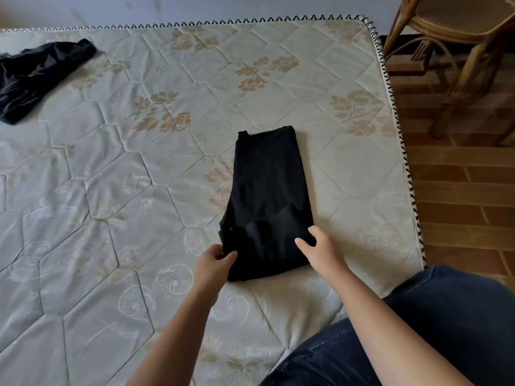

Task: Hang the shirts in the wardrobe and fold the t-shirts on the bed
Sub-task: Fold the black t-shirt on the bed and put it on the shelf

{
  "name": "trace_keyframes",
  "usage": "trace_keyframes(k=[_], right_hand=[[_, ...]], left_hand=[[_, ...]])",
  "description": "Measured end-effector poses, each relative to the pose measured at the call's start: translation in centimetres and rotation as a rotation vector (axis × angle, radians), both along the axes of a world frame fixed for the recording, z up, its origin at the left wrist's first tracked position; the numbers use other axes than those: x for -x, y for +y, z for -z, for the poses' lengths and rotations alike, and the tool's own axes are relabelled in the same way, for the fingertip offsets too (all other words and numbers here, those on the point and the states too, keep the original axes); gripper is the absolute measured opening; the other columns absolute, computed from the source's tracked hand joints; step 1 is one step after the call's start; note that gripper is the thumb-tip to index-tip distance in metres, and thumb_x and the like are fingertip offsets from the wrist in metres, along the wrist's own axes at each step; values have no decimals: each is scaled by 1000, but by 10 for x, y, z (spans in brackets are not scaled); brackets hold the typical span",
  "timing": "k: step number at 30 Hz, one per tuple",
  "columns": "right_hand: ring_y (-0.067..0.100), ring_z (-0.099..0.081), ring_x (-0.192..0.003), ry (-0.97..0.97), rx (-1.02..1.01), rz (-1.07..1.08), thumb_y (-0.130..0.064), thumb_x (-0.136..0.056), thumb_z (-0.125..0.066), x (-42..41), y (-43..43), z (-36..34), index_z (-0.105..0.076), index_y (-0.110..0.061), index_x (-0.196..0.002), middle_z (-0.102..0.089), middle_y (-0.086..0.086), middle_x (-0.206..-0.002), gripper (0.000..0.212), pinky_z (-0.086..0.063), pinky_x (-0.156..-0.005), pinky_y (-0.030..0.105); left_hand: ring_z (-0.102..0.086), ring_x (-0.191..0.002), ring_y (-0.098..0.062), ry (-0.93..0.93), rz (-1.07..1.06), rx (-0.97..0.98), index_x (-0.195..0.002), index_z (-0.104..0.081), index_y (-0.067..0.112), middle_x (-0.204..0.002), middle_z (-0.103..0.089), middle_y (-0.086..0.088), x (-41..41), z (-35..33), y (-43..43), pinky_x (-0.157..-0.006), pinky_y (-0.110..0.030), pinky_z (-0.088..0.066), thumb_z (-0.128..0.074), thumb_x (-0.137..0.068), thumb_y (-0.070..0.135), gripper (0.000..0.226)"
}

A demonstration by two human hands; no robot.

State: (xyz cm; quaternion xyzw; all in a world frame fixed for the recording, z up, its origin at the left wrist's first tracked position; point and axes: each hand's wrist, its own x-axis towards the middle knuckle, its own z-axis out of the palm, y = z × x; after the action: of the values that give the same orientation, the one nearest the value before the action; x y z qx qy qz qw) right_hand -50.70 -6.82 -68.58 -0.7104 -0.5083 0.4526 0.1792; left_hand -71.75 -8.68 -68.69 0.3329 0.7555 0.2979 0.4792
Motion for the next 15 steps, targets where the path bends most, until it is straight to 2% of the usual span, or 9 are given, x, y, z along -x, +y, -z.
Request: trace_keyframes(k=[2,5,10,12,13,15], right_hand=[[21,-34,-137,57,-38,39,-23,-96,-51,-5,-6,2,-35,-7,-143,-39,6,-147,52,-28,-106,26],[28,-42,-132,88,-58,140,-22,-96,-51,-10,-14,9,-44,-2,-133,-49,11,-138,43,-34,-105,33],[27,-47,-125,34,18,154,-23,-99,-44,-9,-8,13,-45,-5,-130,-50,15,-134,36,-36,-89,28],[29,-56,-106,-3,15,158,-22,-100,-42,-9,-7,13,-48,-3,-124,-58,17,-116,31,-40,-79,30],[27,-58,-90,-16,15,154,-21,-100,-41,-10,-7,14,-49,-3,-120,-60,14,-100,28,-41,-71,31],[16,-47,-61,-55,12,137,-21,-100,-39,-10,-7,19,-49,-5,-107,-50,3,-71,20,-34,-54,28]], left_hand=[[-64,-85,-28,23,21,-113,-88,-58,8,-88,-65,-16,-3,-3,4,-77,-41,-53,-58,-91,10,3],[-64,-81,-22,-80,55,-184,-89,-55,10,-88,-66,-14,-5,-6,11,-74,-38,-53,-54,-93,9,5],[-62,-88,-23,-22,19,-42,-109,-54,5,-95,-63,-10,-3,6,27,-78,-36,-52,-50,-97,23,22],[-63,-89,-19,-7,83,7,-111,-53,8,-96,-63,-5,1,8,27,-77,-32,-54,-55,-94,28,27],[-63,-90,-18,52,178,27,-111,-53,9,-97,-64,-3,2,9,26,-79,-33,-54,-58,-92,30,28],[-61,-89,-17,279,414,58,-103,-52,13,-94,-63,1,3,11,24,-76,-31,-52,-60,-90,30,23]])
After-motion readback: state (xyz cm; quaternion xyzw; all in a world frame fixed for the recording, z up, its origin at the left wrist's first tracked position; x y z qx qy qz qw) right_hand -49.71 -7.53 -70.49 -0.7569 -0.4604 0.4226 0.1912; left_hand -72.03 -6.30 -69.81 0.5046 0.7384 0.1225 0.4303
